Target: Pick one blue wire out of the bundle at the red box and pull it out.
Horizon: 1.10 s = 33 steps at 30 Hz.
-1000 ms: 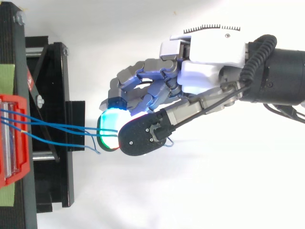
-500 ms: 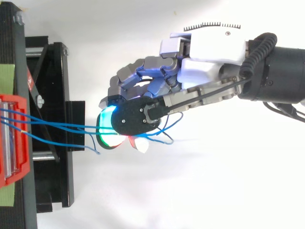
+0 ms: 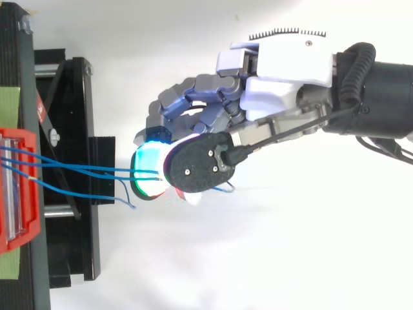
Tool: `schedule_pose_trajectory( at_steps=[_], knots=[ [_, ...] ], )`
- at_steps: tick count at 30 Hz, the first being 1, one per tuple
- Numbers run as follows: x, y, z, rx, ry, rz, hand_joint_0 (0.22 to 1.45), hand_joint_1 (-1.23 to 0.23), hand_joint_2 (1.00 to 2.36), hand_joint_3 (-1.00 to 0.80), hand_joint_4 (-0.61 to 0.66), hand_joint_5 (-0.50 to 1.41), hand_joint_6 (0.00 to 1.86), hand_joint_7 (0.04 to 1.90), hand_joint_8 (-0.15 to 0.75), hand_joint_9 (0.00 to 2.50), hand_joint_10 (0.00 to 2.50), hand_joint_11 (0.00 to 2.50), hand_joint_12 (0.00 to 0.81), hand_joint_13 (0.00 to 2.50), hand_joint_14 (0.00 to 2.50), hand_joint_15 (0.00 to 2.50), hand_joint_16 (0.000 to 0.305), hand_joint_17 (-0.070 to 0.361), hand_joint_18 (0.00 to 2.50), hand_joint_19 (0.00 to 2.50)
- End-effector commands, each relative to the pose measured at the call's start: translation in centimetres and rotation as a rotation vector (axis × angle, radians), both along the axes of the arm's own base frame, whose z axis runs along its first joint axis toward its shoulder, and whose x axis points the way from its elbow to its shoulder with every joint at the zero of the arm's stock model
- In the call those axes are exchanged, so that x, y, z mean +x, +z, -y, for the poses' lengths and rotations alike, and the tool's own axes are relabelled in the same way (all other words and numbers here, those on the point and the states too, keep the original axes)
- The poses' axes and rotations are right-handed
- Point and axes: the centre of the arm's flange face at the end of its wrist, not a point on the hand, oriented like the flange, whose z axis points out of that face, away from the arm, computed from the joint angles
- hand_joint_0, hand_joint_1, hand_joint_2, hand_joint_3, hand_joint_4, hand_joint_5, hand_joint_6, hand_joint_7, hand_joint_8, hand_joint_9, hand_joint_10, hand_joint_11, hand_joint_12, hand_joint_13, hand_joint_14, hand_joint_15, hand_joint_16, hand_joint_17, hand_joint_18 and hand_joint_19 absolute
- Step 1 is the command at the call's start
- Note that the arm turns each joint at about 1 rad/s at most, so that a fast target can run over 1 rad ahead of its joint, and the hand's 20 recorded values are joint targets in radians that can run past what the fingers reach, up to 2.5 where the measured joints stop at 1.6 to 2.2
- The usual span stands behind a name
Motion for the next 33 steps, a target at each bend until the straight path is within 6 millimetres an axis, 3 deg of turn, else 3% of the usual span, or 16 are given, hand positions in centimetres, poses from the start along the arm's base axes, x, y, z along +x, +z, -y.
schedule_pose_trajectory(
  at_steps=[1, 10, 17, 24, 33],
  knots=[
    [0.01, -0.01, -0.04, 0.000, 0.001, 0.000, 0.46, -0.76, 1.00, -0.50, 0.28, -0.12, 0.81, 1.17, 0.344, 0.95, 0.03, 1.01, 0.441, 0.27, 0.00, 0.11, 0.070, 0.157, 0.23, 0.26],
    [0.03, 0.04, -0.04, 0.000, 0.001, 0.000, 0.44, -0.80, 1.00, -0.50, 0.29, -0.10, 0.82, 1.14, 0.354, 1.01, 0.03, 1.01, 0.450, 0.32, 0.00, 0.11, 0.071, 0.159, 0.28, 0.26],
    [-0.07, -0.07, 0.08, 0.001, -0.001, -0.006, 0.54, -0.87, 1.00, -0.50, 0.23, -0.10, 0.83, 1.19, 0.315, 1.01, 0.03, 1.01, 0.410, 0.32, 0.00, 0.11, 0.061, 0.138, 0.26, 0.26],
    [-0.07, -0.07, 0.08, 0.004, -0.001, -0.005, 0.60, -0.88, 1.01, -0.33, 0.16, -0.10, 0.84, 1.28, 0.306, 1.01, 0.03, 1.03, 0.399, 0.32, 0.00, 0.11, 0.059, 0.133, 0.27, 0.26],
    [-0.07, -0.07, 0.08, 0.004, -0.001, -0.005, 0.60, -0.88, 1.02, -0.28, 0.16, -0.11, 0.86, 1.27, 0.309, 0.99, 0.03, 1.04, 0.402, 0.32, 0.00, 0.12, 0.060, 0.135, 0.26, 0.26]
  ],
)
